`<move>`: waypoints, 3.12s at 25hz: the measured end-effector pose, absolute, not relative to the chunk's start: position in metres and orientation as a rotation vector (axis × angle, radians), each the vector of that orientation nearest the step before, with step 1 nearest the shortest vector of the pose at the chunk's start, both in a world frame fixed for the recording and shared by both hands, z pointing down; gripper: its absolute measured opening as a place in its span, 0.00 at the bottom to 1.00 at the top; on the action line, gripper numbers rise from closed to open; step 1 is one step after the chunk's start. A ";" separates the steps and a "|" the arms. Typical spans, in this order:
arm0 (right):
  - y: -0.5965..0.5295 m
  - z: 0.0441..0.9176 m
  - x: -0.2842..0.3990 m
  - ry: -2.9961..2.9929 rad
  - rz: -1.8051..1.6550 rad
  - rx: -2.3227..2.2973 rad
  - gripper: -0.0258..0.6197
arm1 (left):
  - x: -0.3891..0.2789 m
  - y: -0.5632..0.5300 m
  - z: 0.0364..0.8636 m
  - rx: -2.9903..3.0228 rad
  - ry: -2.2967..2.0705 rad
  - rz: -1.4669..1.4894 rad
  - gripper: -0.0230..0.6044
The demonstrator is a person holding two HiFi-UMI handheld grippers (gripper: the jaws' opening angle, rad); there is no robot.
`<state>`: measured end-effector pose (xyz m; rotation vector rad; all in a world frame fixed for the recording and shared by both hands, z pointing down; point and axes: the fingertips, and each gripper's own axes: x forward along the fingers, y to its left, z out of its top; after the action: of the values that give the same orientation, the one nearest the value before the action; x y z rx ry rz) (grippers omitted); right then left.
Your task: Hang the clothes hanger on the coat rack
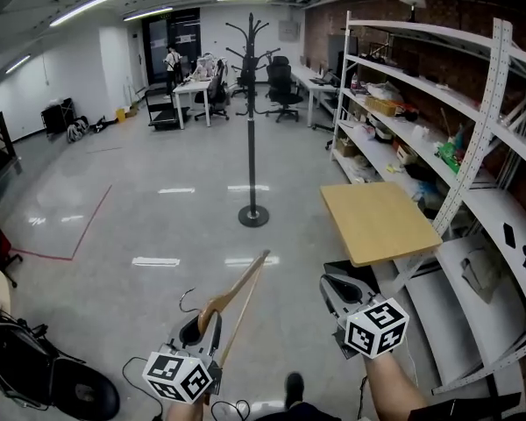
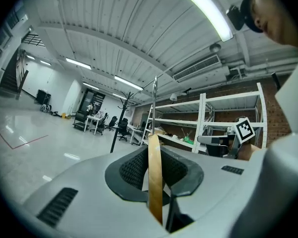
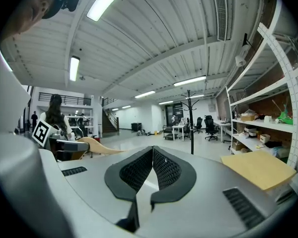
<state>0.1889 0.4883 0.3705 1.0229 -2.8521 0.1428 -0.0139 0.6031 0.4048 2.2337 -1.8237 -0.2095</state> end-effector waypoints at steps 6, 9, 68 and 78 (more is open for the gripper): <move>0.409 0.370 0.182 -2.913 0.162 0.967 0.05 | -0.008 0.531 0.389 2.260 -1.858 -0.206 0.12; 0.370 0.364 0.182 -2.935 0.164 0.938 0.05 | -0.003 0.494 0.381 2.262 -1.869 -0.216 0.12; -0.256 0.337 -0.026 -3.007 0.072 0.894 0.05 | -0.184 -0.161 0.356 2.443 -1.715 -0.141 0.12; -0.351 0.336 -0.052 -2.995 0.050 0.929 0.05 | -0.207 -0.269 0.352 2.506 -1.627 -0.133 0.12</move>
<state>-0.0516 -0.3515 0.3362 0.9287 -2.9948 0.0505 -0.2066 -0.2695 0.3521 2.5058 -1.6269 -0.1327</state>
